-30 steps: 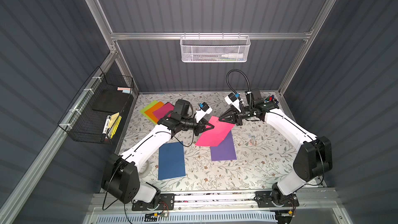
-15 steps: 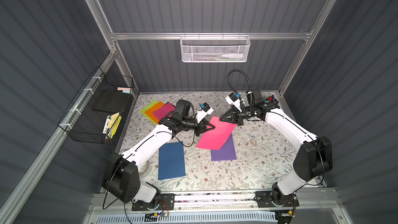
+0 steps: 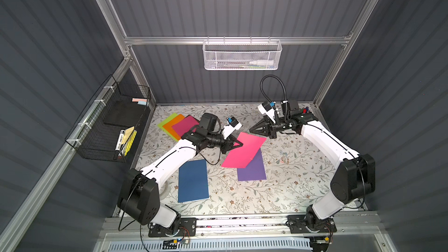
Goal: Unclip the paperclips from the documents
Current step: Remove the paper clip from the document, then place the paper clip at the center of the board.
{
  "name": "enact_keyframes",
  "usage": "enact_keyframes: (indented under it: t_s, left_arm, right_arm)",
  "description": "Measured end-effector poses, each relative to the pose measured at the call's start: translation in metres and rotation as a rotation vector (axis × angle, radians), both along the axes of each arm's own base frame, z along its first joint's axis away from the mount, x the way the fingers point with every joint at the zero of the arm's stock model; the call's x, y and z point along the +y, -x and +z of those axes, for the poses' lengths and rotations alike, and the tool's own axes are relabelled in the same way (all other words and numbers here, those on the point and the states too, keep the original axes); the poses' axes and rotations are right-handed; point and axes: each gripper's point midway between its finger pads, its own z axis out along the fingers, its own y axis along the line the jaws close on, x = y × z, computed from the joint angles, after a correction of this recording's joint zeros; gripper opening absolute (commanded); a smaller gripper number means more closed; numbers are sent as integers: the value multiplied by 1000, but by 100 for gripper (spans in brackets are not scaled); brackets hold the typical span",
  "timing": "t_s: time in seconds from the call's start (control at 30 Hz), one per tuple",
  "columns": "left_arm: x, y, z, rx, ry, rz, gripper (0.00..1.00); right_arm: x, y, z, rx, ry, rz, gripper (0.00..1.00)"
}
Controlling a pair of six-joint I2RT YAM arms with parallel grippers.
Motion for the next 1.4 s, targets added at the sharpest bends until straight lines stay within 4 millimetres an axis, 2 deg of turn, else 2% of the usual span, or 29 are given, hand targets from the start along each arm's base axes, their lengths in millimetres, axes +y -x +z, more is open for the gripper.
enact_keyframes:
  t_s: [0.17,0.27,0.33,0.4,0.57,0.73,0.87,0.93,1.07,1.17,1.3,1.4]
  left_arm:
    - [1,1,-4,9,-14,3,0]
    - [2,2,-5,13,-22,4,0]
    - [2,1,-3,7,-24,8,0]
    - [2,0,1,-6,-22,13,0]
    - [5,-4,11,-50,-19,42,0]
    - [6,-12,21,-90,-5,79,0]
    - [6,-16,31,-123,14,102,0]
    - [6,-17,34,-131,19,111,0]
    - [8,-19,43,-152,32,133,0]
    - [9,-20,56,-179,60,147,0]
    - [15,-20,71,-208,98,160,0]
    - [17,-19,79,-221,124,147,0]
  right_arm:
    - [-2,-6,-2,-2,14,-25,3]
    - [-11,-23,-8,16,57,-113,3]
    - [-22,-35,-20,42,94,-201,4]
    - [-35,-43,-36,90,139,-296,4]
    - [-79,-52,-102,288,296,-564,3]
    - [-116,-38,-172,503,478,-756,2]
    - [-135,-27,-206,613,593,-856,2]
    - [-142,-25,-217,648,640,-894,7]
    - [-156,-20,-238,704,734,-957,36]
    - [-163,-18,-244,715,775,-982,47]
    - [-158,-20,-237,678,747,-953,57]
    - [-141,-22,-214,596,625,-881,66]
